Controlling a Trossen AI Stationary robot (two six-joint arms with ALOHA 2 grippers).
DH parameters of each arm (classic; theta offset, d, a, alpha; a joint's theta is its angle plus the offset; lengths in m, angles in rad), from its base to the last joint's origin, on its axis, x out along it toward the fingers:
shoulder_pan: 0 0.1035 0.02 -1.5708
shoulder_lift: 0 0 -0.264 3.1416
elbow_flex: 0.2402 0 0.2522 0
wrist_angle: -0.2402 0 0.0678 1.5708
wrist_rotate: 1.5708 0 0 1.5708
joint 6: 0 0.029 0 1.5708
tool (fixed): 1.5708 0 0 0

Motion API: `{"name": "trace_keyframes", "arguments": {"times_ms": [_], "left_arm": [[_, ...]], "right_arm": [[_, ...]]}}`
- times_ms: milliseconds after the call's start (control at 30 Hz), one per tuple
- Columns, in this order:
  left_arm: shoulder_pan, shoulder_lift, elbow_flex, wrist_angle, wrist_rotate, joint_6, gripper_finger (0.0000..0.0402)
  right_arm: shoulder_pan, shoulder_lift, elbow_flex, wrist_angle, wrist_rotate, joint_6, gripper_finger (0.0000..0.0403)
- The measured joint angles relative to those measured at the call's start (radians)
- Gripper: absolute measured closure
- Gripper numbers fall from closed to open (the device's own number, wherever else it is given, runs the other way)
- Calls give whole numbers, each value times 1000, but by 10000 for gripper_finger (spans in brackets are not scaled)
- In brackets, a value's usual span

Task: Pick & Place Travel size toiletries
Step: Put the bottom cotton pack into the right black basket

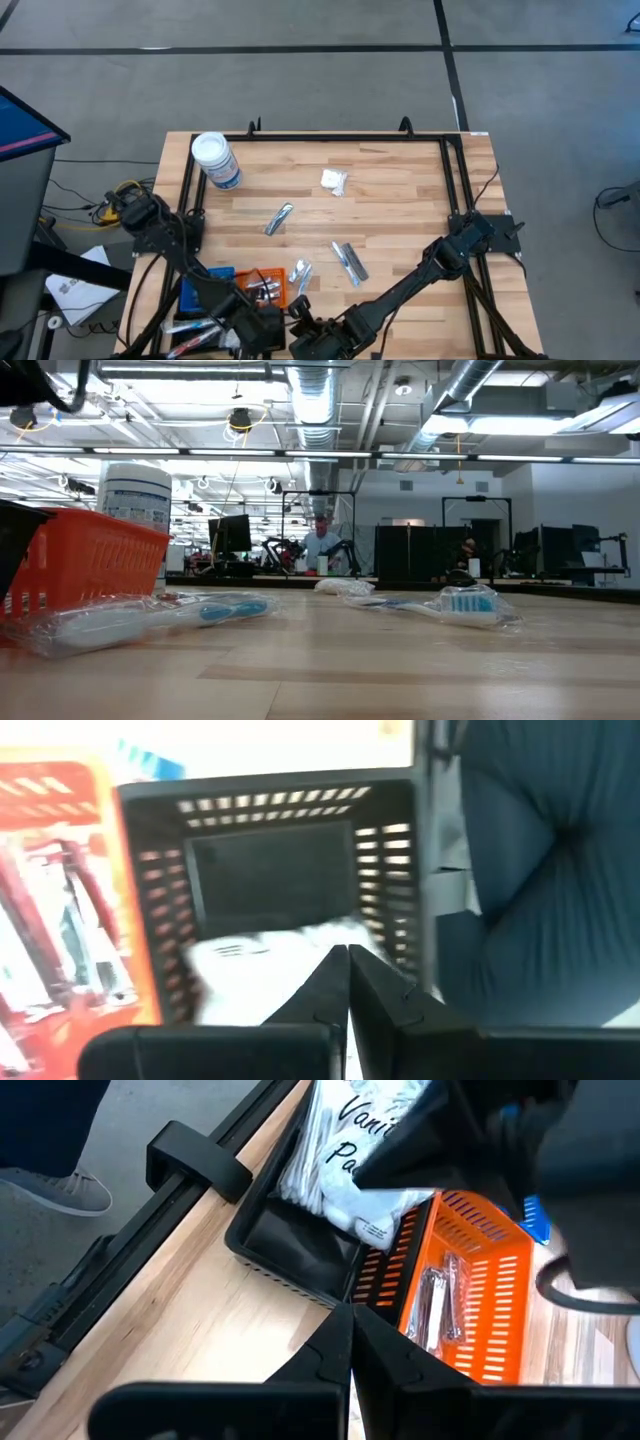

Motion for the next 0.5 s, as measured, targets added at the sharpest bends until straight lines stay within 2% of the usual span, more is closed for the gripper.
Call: {"name": "trace_keyframes", "arguments": {"times_ms": [500], "left_arm": [[47, 0, -3, -66, -35, 71, 401]], "right_arm": [[0, 0, 0, -10, 0, 3, 403]]}}
